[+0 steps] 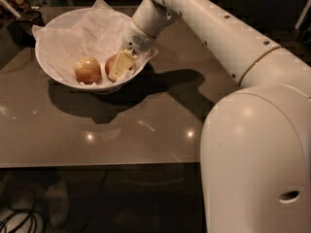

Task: Pick apple from white bowl

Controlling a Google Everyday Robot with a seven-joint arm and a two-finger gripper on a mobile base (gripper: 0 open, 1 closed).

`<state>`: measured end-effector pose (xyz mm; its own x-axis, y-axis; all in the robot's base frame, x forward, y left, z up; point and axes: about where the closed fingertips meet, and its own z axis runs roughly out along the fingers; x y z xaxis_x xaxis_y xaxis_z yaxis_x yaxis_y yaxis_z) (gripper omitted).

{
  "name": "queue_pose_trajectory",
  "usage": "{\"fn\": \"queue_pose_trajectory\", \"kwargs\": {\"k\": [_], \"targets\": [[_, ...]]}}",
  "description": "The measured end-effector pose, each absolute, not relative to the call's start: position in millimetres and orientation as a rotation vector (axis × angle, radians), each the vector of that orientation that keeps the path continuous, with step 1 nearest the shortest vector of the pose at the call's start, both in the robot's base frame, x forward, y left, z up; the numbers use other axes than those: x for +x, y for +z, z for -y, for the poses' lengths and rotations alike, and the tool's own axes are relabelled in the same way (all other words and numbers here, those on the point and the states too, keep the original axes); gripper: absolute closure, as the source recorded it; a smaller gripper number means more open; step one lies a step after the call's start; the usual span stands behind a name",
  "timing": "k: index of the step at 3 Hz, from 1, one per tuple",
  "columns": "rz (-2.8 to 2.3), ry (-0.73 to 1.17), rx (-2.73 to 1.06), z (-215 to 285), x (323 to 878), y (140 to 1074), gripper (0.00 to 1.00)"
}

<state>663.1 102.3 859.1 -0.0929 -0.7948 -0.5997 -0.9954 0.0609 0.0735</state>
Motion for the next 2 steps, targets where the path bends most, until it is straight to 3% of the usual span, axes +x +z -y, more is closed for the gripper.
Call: {"fn": "queue_pose_trajectory", "kwargs": {"k": [1, 2], "targets": [[-1.907, 0.652, -1.801, -103.2, 660.4, 858.5, 0.68], [-1.888, 0.611, -1.827, -101.1, 659.1, 865.6, 0.92]]}}
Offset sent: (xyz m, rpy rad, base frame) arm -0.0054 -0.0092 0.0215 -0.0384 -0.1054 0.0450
